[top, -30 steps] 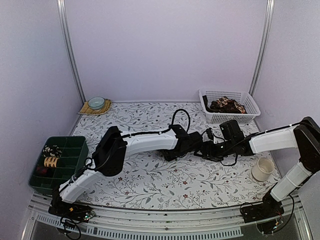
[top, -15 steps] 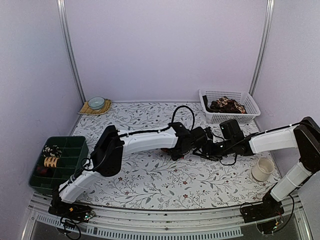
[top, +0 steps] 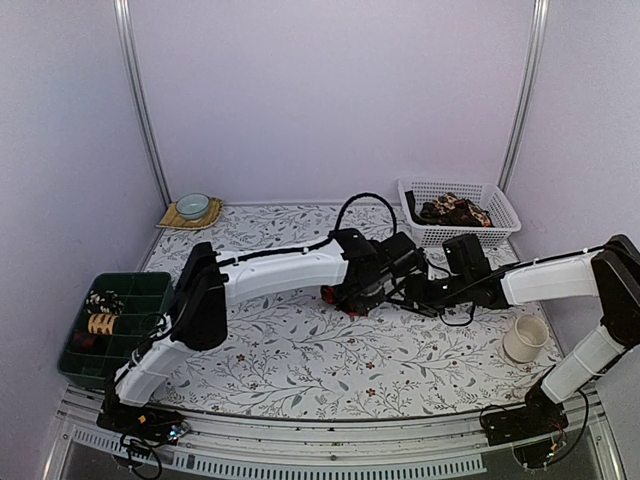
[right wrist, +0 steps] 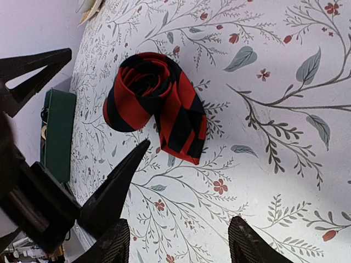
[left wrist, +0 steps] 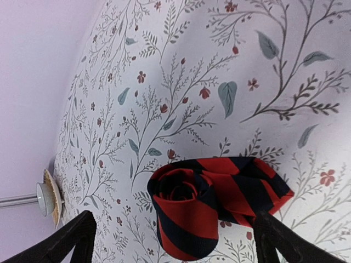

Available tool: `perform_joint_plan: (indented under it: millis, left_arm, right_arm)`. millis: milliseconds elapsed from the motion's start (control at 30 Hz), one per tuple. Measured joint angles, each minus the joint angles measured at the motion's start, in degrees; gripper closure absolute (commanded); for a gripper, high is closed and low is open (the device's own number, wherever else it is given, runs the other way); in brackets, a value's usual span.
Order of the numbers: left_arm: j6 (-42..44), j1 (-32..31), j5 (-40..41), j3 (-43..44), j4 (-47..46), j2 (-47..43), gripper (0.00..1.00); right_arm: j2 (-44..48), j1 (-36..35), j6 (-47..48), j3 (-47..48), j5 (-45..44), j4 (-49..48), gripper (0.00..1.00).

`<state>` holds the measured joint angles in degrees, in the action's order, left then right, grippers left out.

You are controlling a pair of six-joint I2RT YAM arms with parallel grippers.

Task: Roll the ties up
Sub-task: Roll the tie at the center of the board.

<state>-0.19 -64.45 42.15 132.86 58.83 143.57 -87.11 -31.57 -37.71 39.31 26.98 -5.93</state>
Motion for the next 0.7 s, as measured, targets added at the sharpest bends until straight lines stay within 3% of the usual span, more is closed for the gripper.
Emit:
perform_joint_plan:
  millis: [267,467,600,700]
  left_arm:
    - [-1.4,2.4,-15.8,-12.0,-9.1,-14.8,0.00]
    - [-6.8,13.1,-32.2,-27.4,-19.0,-28.5,0.01]
    - [-10.6,22.9,-40.2,-36.2,-24.4,-34.4,0.17]
    - [-12.9,26.9,-44.7,-41.0,-28.0,-35.8,0.28]
  right_arm:
    - [3.6,1.1,-1.8,0.8,0.9,0.0,0.34]
    - [2.6,1.2,-5.0,4.8,3.7,-0.5,0.34]
    - [-2.0,-0.1,-7.2,9.9,5.0,-1.7,0.34]
    - [-6.0,-1.7,-9.1,13.0,5.7,-3.2,0.34]
